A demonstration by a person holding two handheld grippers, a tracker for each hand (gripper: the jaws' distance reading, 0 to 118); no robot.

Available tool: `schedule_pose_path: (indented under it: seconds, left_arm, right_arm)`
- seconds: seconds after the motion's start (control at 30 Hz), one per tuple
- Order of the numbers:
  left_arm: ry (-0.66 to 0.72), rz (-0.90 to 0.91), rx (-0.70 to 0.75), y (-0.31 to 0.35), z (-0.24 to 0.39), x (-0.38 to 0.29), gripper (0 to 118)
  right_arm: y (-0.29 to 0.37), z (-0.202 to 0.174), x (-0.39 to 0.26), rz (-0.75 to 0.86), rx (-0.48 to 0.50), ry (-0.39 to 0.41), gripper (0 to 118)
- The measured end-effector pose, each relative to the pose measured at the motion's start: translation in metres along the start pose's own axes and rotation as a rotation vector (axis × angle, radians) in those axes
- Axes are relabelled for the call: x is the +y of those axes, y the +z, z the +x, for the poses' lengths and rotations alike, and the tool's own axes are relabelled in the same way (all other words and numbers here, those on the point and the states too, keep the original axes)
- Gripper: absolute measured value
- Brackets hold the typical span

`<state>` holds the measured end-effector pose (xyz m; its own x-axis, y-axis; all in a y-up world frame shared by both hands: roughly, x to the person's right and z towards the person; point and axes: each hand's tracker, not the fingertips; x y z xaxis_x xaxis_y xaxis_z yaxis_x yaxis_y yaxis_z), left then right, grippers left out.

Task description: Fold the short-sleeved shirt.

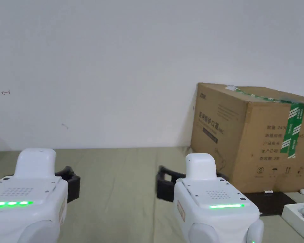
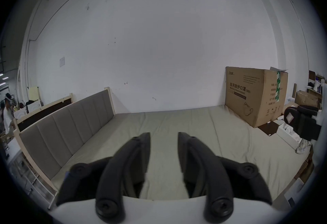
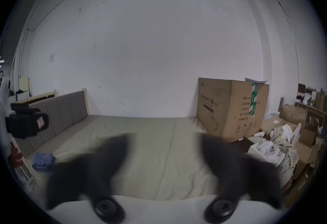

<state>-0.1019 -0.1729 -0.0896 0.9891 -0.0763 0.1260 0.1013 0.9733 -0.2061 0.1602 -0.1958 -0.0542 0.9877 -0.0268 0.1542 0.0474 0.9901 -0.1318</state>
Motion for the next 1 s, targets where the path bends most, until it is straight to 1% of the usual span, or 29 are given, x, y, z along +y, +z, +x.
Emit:
schedule_pose_path:
  seconds: [0.03, 0.07, 0.1, 0.13, 0.17, 0.2, 0.23, 0.3, 0.37, 0.47, 0.57, 0.63, 0.8, 1.0]
  left_arm:
    - [0.001, -0.001, 0.011, 0.001, 0.002, 0.000, 55]
    - [-0.001, -0.002, 0.017, 0.003, 0.003, 0.000, 58]
    - [0.002, 0.002, 0.030, 0.005, 0.003, 0.000, 64]
    - [0.007, 0.005, 0.037, 0.007, 0.003, 0.000, 71]
    - [0.022, -0.001, 0.037, 0.009, 0.001, 0.002, 84]
    - [0.059, -0.019, 0.031, 0.010, -0.001, 0.003, 102]
    - [0.107, -0.034, 0.009, 0.011, -0.004, 0.003, 108]
    - [0.224, -0.010, -0.046, 0.017, -0.011, 0.004, 109]
    - [0.252, -0.013, -0.085, 0.019, -0.013, 0.008, 109]
    - [0.222, -0.009, -0.091, 0.018, -0.011, 0.016, 109]
    - [0.148, -0.001, -0.032, 0.011, -0.003, 0.022, 109]
    - [0.100, -0.003, -0.005, 0.008, 0.002, 0.022, 109]
    - [0.110, -0.013, -0.040, 0.004, 0.004, 0.019, 109]
    - [0.153, -0.005, -0.055, 0.004, -0.001, 0.019, 109]
  right_arm:
    - [-0.002, 0.000, 0.001, -0.079, 0.032, -0.034, 118]
    - [-0.004, 0.001, 0.004, -0.022, 0.064, -0.031, 118]
    - [-0.006, 0.000, 0.005, -0.007, 0.088, -0.059, 118]
    - [-0.007, -0.001, 0.007, 0.008, 0.081, -0.060, 118]
    - [-0.005, -0.001, 0.008, 0.012, 0.069, -0.055, 118]
    - [-0.001, 0.001, 0.008, 0.019, 0.062, -0.055, 118]
    - [-0.002, 0.001, 0.010, 0.026, 0.056, -0.056, 118]
    - [-0.002, 0.002, 0.013, 0.030, 0.056, -0.056, 118]
    - [0.002, 0.003, 0.011, 0.031, 0.057, -0.043, 118]
    - [0.007, 0.006, 0.007, 0.038, 0.044, -0.046, 118]
    - [0.008, 0.011, 0.007, 0.033, 0.036, -0.086, 118]
    - [0.009, 0.014, 0.005, 0.022, 0.033, -0.099, 118]
    - [0.012, 0.019, 0.002, 0.019, 0.013, -0.089, 118]
    - [0.016, 0.023, 0.002, 0.024, 0.015, -0.098, 118]
